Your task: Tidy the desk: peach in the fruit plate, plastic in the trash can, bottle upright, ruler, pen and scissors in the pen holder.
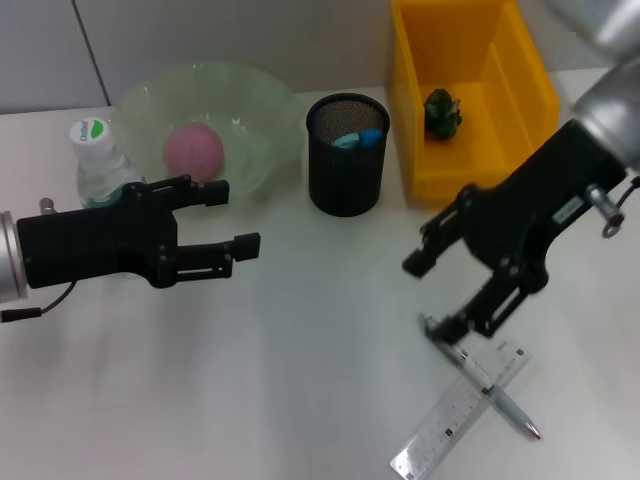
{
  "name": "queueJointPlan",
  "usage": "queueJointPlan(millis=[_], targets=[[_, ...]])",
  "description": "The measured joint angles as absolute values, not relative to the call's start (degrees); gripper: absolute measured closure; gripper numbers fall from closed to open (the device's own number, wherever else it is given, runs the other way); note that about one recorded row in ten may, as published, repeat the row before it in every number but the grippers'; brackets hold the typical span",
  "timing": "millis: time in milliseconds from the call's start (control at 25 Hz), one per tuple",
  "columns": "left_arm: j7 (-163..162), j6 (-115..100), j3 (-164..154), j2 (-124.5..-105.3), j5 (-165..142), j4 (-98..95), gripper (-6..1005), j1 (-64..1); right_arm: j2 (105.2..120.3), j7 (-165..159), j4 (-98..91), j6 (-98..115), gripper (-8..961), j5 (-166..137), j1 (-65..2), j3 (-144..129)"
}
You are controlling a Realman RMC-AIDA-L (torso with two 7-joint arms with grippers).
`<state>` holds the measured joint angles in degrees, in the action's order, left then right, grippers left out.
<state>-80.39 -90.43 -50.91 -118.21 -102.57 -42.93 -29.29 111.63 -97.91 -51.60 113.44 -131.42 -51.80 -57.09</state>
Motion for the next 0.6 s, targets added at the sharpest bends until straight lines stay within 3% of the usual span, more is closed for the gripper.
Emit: queueJointPlan(millis=[480, 600], targets=[[-82.8, -88.7, -51.3, -118.18, -102.7, -42.9, 167, -29.3, 118.51, -89.7, -56.1, 111.9, 136, -146.3, -55.9, -67.3], [-83.1, -87.7, -51.1, -118.23, -102.8, -42.9, 167, -28.8, 119.04, -88.9, -56.6, 111.5, 136, -147.2, -56.3, -71.6]])
